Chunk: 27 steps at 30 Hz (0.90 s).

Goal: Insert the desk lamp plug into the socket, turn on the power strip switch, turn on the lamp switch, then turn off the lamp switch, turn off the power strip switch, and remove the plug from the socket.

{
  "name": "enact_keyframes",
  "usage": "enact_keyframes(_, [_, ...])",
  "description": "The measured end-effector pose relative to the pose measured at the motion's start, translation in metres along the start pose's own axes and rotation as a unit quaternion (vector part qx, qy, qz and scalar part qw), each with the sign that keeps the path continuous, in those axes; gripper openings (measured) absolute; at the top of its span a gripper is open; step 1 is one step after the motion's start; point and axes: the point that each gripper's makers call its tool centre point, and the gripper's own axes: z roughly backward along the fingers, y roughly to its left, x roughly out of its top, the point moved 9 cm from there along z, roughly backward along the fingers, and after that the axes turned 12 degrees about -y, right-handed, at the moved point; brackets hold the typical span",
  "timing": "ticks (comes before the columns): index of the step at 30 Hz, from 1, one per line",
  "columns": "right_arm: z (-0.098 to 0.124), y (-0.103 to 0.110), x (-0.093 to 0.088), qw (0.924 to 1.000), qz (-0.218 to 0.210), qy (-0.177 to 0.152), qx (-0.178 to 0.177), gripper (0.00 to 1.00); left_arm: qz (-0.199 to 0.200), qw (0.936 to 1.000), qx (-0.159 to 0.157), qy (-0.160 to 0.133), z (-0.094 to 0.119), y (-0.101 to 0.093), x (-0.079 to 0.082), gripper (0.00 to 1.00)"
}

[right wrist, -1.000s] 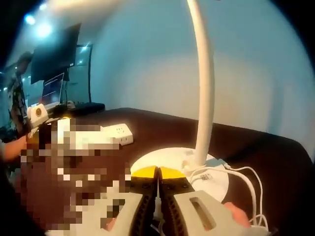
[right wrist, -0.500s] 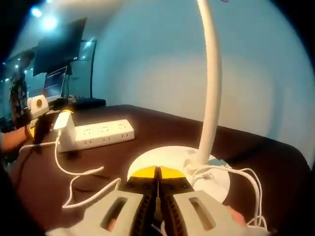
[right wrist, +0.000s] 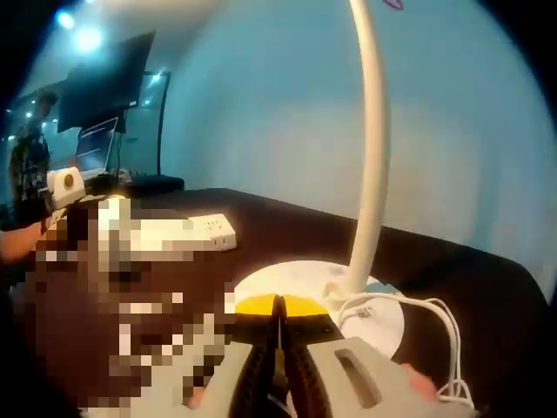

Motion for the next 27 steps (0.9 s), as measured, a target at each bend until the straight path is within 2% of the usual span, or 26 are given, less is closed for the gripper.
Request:
enact_keyframes(12, [-0.001, -0.003, 0.002, 0.9995, -0.025, -0.019, 0.004, 0.03, 0.003, 1.0000, 0.004, -0.001, -0.001, 0.000, 0.001, 0.86])
enact_keyframes(15, [0.001, -0.002, 0.003, 0.9986, -0.043, -0.026, 0.018, 0.04, 0.004, 1.0000, 0.006, -0.002, -0.001, -0.002, 0.002, 0.86])
enact_keyframes(16, [0.001, -0.001, 0.004, 0.9979, -0.051, -0.025, 0.030, 0.07, 0.005, 1.0000, 0.006, -0.002, -0.001, -0.003, 0.003, 0.86])
enact_keyframes(18, [0.002, 0.002, 0.011, 0.9970, -0.042, -0.041, 0.050, 0.13, 0.005, 1.0000, 0.006, -0.002, -0.001, -0.003, 0.003, 0.86])
enact_keyframes(19, [0.003, 0.002, 0.016, 0.9972, -0.032, -0.047, 0.049, 0.15, 0.004, 1.0000, 0.005, -0.002, -0.001, -0.003, 0.003, 0.86])
enact_keyframes(22, [0.005, 0.005, 0.032, 0.9973, -0.032, -0.042, 0.052, 0.17, 0.005, 1.0000, 0.005, -0.003, -0.001, -0.002, 0.003, 0.86])
enact_keyframes(24, [0.009, 0.008, 0.042, 0.9976, -0.022, -0.040, 0.052, 0.23, 0.005, 0.9999, 0.007, -0.006, -0.001, -0.001, 0.004, 0.86])
enact_keyframes(27, [0.017, 0.011, 0.060, 0.9966, -0.029, -0.042, 0.065, 0.28, 0.007, 0.9999, 0.007, -0.010, 0.000, 0.000, 0.004, 0.86])
